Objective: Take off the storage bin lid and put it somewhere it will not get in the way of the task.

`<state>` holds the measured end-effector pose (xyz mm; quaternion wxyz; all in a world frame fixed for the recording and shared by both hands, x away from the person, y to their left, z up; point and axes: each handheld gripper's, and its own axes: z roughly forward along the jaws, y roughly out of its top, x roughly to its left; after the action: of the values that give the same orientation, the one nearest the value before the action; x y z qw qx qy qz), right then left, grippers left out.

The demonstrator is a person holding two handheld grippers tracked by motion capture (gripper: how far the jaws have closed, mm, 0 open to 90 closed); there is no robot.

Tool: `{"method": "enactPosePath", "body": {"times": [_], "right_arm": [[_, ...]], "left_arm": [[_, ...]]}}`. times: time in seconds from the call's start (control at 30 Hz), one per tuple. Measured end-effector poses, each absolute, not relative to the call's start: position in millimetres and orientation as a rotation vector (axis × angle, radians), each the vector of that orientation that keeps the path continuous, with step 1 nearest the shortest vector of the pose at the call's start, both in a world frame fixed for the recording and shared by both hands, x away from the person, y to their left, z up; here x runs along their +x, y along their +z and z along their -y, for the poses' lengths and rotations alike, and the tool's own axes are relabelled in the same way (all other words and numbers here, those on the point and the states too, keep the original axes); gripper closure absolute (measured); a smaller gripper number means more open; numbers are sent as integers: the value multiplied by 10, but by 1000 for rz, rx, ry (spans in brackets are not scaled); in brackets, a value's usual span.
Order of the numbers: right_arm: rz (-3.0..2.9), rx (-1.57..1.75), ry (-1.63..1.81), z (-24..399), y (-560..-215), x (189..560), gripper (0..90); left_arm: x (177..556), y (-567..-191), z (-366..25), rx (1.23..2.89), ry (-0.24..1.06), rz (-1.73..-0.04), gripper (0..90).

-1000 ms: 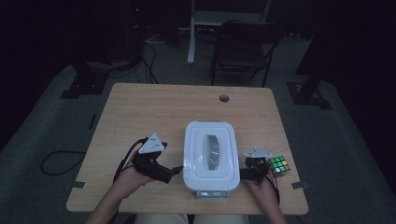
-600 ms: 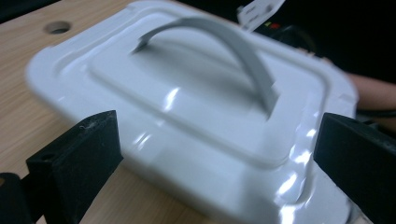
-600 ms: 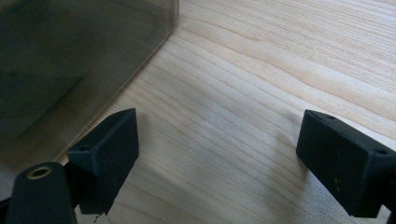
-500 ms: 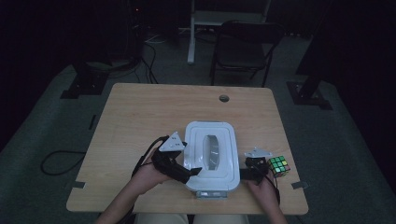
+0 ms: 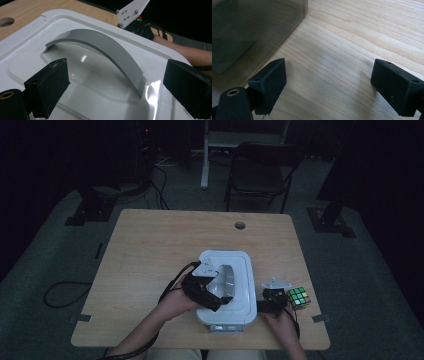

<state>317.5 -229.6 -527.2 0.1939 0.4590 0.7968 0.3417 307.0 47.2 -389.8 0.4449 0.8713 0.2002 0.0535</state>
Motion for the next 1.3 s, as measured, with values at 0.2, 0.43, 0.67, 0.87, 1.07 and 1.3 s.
{"method": "enactPosePath", "body": {"times": [0.2, 0.43, 0.67, 0.87, 1.07, 1.3], "right_arm": [[-2235, 1288, 959, 2296, -5272, 3175, 129], [-2235, 1288, 959, 2296, -5272, 3175, 130], [-2235, 1288, 959, 2296, -5272, 3174, 129], [-2235, 1288, 959, 2296, -5272, 3174, 130], [-2235, 1288, 959, 2296, -5272, 3174, 130], [-2234, 1289, 958, 2295, -5272, 3172, 131]], "left_arm": [[3112, -3912, -366, 2177, 120, -490, 73], [3158, -3936, -302, 2196, 98, -490, 185], [3151, -3956, -240, 2211, 107, -480, 229], [3141, -3965, -219, 2234, 140, -474, 272], [3133, -3967, -223, 2222, 147, -484, 379], [3100, -3965, -220, 2219, 114, -451, 499]]}}
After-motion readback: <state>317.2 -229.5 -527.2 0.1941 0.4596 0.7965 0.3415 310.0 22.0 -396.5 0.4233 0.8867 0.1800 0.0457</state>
